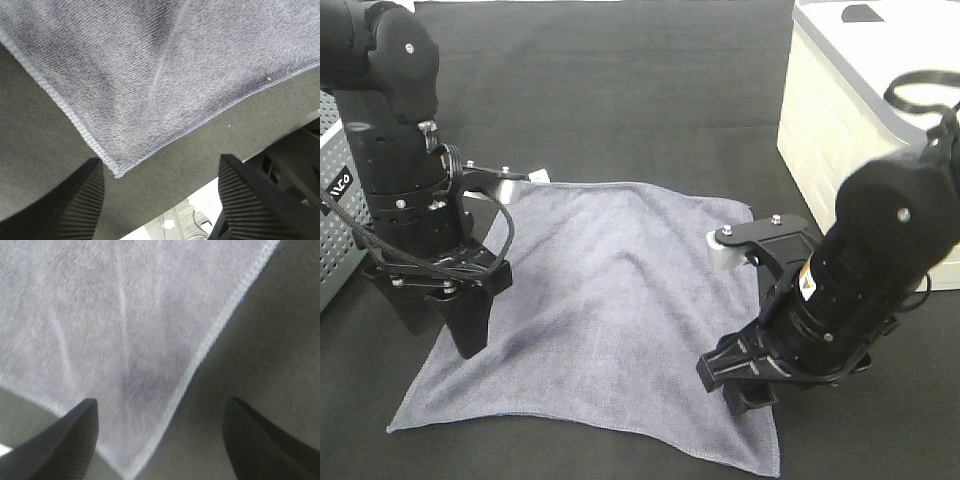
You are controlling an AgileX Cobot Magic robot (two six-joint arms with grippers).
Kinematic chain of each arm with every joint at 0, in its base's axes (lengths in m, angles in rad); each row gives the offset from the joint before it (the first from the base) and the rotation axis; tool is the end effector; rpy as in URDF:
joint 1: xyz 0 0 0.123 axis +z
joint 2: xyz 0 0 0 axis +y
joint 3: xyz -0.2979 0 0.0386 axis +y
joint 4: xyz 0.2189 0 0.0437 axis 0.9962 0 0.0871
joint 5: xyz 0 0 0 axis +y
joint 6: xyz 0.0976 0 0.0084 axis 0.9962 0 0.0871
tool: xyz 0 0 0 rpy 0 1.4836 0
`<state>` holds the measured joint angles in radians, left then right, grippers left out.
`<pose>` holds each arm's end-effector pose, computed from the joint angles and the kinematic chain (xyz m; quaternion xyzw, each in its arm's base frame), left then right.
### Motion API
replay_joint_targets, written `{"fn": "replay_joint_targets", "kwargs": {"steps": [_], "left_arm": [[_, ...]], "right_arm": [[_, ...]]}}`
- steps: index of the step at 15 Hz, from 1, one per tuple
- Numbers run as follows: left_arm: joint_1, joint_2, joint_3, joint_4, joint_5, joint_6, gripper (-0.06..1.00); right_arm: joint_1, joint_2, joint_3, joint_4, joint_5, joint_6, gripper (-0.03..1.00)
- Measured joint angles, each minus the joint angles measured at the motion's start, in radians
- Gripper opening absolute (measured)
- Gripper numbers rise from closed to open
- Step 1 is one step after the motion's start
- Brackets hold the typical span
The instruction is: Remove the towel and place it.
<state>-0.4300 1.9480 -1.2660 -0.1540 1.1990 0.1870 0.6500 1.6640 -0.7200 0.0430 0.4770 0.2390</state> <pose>0.2868 -0.1469 0.1871 -0.2668 -0.9549 0.0542 0.1184 0.2001 0.1546 0.1691 -0.1852 0.9755 0.0617 0.1015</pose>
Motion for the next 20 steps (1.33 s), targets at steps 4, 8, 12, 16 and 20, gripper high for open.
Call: {"fn": "replay_joint_targets", "kwargs": {"steps": [4,8,12,16,20], "left_arm": [[0.0,-0.086,0.0,-0.005,-0.001,-0.07,0.64],[0.0,-0.264,0.0,-0.005,0.003,-0.17,0.71],[0.023,-0.4,0.0,0.06,0.01,-0.229,0.72],[0.167,-0.518,0.0,0.122,0.013,-0.248,0.72],[0.351,-0.619,0.005,0.172,0.014,-0.24,0.72]], "right_arm": [[0.0,-0.117,-0.11,-0.02,0.259,0.0,0.68],[0.0,-0.229,-0.234,-0.02,0.5,0.015,0.68],[-0.005,-0.296,-0.464,-0.106,0.702,0.073,0.68],[-0.196,-0.35,-0.559,-0.135,0.732,0.057,0.68],[-0.417,-0.401,-0.56,-0.137,0.736,-0.061,0.68]]}}
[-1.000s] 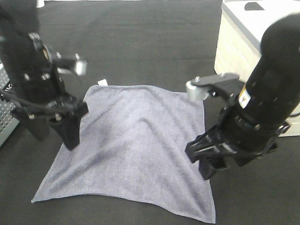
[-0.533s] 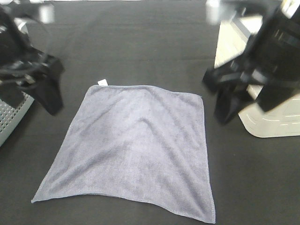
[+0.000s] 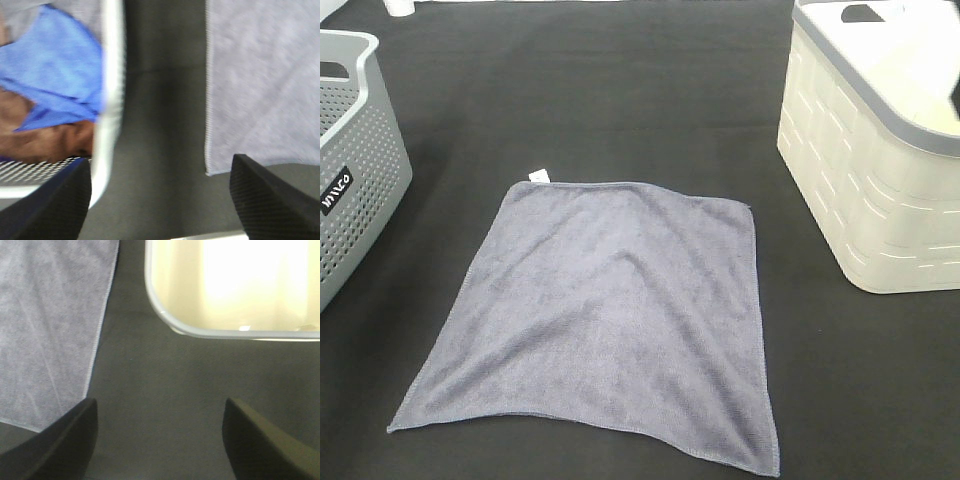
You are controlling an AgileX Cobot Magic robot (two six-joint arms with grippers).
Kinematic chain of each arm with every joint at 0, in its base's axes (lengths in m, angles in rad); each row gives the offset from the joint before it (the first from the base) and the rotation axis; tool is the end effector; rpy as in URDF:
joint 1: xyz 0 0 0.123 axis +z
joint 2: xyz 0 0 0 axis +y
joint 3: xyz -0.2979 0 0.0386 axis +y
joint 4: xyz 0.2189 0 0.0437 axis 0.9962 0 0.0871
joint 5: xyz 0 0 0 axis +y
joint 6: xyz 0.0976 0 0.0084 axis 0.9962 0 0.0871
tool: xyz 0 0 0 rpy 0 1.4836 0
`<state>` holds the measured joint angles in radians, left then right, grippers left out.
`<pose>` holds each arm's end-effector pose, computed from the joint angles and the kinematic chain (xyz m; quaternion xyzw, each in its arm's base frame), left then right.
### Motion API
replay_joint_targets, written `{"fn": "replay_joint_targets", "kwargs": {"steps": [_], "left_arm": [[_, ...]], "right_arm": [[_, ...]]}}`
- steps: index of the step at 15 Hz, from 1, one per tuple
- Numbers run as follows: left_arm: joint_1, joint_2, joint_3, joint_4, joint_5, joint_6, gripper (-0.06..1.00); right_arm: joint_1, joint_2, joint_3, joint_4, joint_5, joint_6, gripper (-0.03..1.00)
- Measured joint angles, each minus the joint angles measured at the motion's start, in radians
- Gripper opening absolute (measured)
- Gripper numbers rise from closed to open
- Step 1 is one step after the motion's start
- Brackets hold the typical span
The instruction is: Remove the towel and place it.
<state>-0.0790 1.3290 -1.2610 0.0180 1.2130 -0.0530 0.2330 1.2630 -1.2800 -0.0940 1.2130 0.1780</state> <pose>0.2229 -0.0160 0.3591 0.0143 0.9821 -0.0035 0.1876 0.2045 0.0397 0.3787 -0.0327 0.9718 0.0010 0.2334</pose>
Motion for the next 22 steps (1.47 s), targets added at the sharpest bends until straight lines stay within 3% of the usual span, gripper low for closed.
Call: {"fn": "replay_joint_targets", "kwargs": {"steps": [3,9,15,20,22], "left_arm": [[0.087,-0.102,0.081,-0.006,-0.001,0.018,0.72],[0.09,-0.472,0.314,-0.011,0.003,0.022,0.72],[0.09,-0.878,0.471,-0.01,0.006,0.081,0.72],[0.09,-1.168,0.64,-0.012,-0.017,0.153,0.72],[0.09,-1.243,0.683,-0.057,-0.04,0.154,0.72]], "right_arm": [[-0.008,-0.095,0.023,0.063,-0.002,-0.071,0.68],[-0.008,-0.477,0.315,0.114,0.001,-0.073,0.68],[-0.008,-0.884,0.581,0.079,0.003,-0.084,0.68],[-0.008,-1.131,0.739,0.078,-0.035,-0.189,0.68],[-0.008,-1.197,0.781,0.094,-0.058,-0.231,0.68]]}}
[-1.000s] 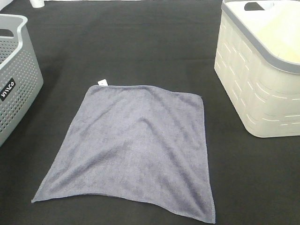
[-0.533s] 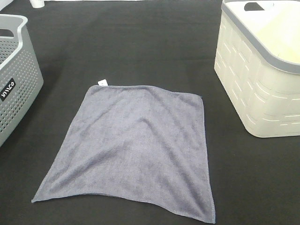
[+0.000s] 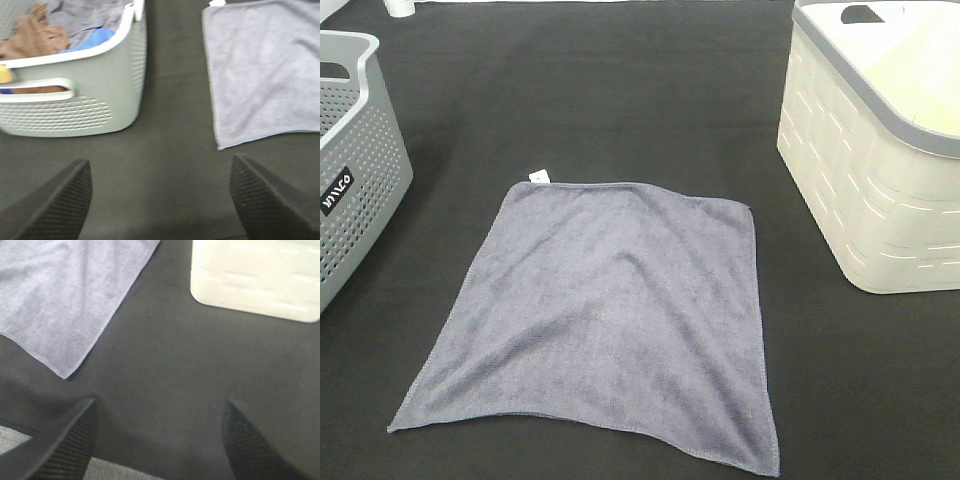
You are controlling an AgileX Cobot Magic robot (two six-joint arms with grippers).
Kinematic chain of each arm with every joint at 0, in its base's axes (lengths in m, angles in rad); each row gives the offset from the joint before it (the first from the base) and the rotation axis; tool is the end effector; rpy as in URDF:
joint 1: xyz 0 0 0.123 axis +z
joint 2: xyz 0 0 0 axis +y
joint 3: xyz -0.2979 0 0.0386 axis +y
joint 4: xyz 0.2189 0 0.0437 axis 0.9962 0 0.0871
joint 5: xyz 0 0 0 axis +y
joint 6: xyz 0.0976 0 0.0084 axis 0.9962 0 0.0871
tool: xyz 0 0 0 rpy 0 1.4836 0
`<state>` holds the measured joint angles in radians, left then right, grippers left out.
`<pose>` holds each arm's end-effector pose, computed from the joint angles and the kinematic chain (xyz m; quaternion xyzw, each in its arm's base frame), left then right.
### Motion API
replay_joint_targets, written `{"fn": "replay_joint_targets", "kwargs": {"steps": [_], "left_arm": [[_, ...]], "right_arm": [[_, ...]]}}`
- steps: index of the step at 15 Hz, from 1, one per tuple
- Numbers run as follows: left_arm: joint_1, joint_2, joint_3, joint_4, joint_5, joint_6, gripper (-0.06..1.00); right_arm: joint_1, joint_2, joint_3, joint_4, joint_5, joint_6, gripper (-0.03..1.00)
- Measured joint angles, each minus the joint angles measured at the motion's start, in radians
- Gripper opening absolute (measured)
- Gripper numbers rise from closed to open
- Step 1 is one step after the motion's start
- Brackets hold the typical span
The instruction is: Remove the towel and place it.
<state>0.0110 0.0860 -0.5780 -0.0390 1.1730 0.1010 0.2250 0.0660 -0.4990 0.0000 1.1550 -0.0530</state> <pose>-0.0401 -0.0040 0.2741 0.0415 0.8819 0.0069 0.4696 -0.0346 -0.0079 0.2545 -0.1237 0.8839 0.0387 0.4494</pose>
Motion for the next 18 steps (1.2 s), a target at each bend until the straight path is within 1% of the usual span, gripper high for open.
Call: {"fn": "replay_joint_targets", "kwargs": {"steps": [2,3,5,10,11,13,14,15,18], "left_arm": [[0.0,-0.061,0.032,-0.068,-0.028,0.007,0.72],[0.0,-0.086,0.046,-0.084,-0.056,0.008,0.72],[0.0,-0.091,0.056,-0.085,-0.075,0.007,0.72],[0.0,-0.091,0.058,-0.084,-0.078,0.003,0.72],[0.0,-0.091,0.058,-0.084,-0.078,0.003,0.72],[0.0,-0.091,0.058,-0.084,-0.078,0.003,0.72],[0.0,-0.091,0.058,-0.084,-0.079,0.003,0.72],[0.0,-0.091,0.058,-0.084,-0.079,0.003,0.72],[0.0,-0.091,0.058,-0.084,-0.079,0.003,0.72]], "right_arm": [[0.0,-0.062,0.025,0.018,-0.015,-0.004,0.68],[0.0,-0.069,0.03,0.021,-0.026,-0.004,0.68],[0.0,-0.069,0.044,0.024,-0.043,-0.004,0.68],[-0.002,-0.069,0.045,0.025,-0.045,-0.004,0.68],[-0.018,-0.069,0.045,0.025,-0.045,-0.004,0.68],[-0.018,-0.069,0.045,0.025,-0.045,-0.004,0.68],[-0.146,-0.069,0.045,0.025,-0.045,-0.003,0.68],[-0.169,-0.069,0.045,0.025,-0.045,-0.003,0.68],[-0.174,-0.069,0.045,0.025,-0.045,-0.003,0.68]]}}
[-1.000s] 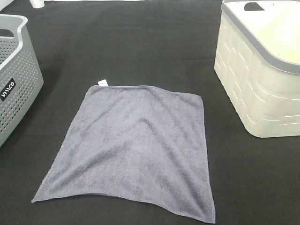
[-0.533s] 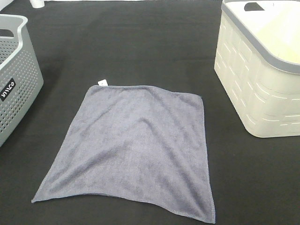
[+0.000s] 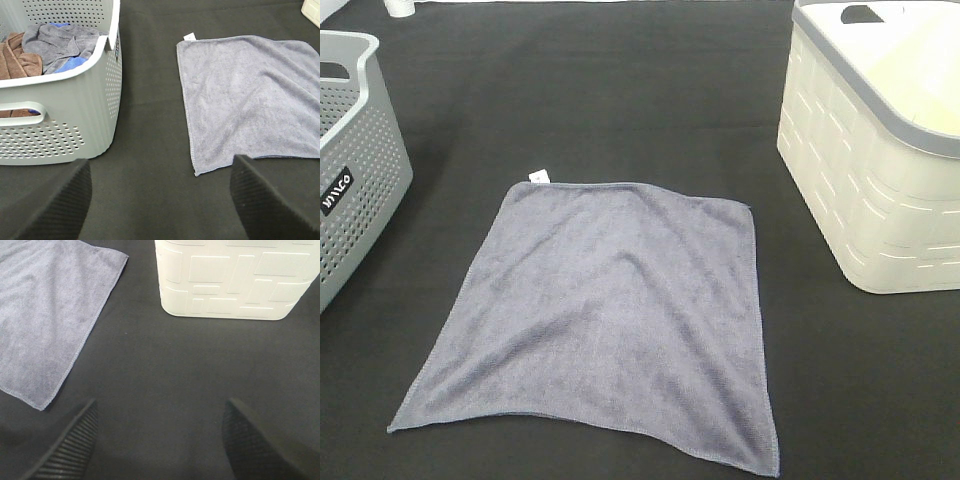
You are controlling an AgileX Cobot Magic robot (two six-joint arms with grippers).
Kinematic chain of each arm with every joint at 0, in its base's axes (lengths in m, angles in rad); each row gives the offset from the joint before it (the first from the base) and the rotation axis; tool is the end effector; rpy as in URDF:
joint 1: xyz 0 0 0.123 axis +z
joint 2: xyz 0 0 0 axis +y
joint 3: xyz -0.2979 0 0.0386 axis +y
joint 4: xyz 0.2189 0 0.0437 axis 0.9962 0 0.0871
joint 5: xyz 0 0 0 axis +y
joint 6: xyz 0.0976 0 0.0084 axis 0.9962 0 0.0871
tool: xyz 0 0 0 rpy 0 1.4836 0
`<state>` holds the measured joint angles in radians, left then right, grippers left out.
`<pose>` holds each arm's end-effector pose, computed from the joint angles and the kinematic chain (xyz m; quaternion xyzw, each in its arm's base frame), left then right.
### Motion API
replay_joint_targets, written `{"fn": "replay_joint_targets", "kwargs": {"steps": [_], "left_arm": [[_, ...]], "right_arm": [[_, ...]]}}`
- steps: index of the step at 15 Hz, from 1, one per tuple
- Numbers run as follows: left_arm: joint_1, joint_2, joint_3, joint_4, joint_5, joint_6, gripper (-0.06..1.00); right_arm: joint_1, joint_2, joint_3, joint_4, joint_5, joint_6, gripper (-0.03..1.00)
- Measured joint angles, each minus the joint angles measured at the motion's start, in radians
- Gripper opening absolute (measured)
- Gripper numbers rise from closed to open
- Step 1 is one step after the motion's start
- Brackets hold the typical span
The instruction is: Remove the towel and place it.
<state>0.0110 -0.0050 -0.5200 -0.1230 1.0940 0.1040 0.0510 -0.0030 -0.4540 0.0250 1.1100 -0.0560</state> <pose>-0.0441 -0.0112 0.2627 0.0438 0.8527 -0.0315 0.5197 -0.0383 0.0002 0.2439 -0.0474 0.8750 0.0113 0.4816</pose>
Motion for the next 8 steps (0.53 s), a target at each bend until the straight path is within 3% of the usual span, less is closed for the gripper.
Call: {"fn": "replay_joint_targets", "kwargs": {"steps": [8], "left_arm": [[0.0,0.0,0.0,0.0,0.0,0.0,0.72]], "right_arm": [[0.0,0.0,0.0,0.0,0.0,0.0,0.68]]}}
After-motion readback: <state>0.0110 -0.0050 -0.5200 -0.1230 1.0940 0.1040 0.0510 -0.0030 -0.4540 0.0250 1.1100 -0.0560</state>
